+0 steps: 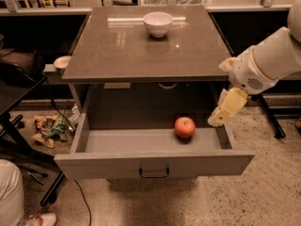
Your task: Pick apple from top drawer and place on counter
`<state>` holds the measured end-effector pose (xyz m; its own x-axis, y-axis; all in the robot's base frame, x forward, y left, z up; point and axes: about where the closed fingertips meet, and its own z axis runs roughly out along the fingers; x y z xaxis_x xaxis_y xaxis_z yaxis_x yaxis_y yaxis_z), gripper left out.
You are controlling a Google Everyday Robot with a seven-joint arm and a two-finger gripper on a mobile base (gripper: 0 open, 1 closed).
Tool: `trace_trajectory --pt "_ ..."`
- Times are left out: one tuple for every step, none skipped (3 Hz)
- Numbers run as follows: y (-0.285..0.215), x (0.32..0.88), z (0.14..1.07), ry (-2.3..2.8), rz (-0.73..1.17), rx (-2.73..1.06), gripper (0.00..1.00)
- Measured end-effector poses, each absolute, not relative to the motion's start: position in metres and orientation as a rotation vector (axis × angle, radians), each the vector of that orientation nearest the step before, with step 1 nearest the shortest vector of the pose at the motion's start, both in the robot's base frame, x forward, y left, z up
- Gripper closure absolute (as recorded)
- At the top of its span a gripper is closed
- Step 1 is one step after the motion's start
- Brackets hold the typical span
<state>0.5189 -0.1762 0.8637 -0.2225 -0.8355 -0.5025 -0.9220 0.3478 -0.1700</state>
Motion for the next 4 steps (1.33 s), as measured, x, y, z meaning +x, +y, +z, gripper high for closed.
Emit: trace_trajectory --pt "-0.174 0.52 0.85 2.135 0.244 -1.531 0.0" --pt "-0.175 0.522 0.809 2.162 0.297 -1.504 0.0" --pt "-0.174 0.533 0.765 2.176 0.337 -1.475 0.0" --pt "-0.169 0.553 0.731 2.171 0.341 -1.461 0.0"
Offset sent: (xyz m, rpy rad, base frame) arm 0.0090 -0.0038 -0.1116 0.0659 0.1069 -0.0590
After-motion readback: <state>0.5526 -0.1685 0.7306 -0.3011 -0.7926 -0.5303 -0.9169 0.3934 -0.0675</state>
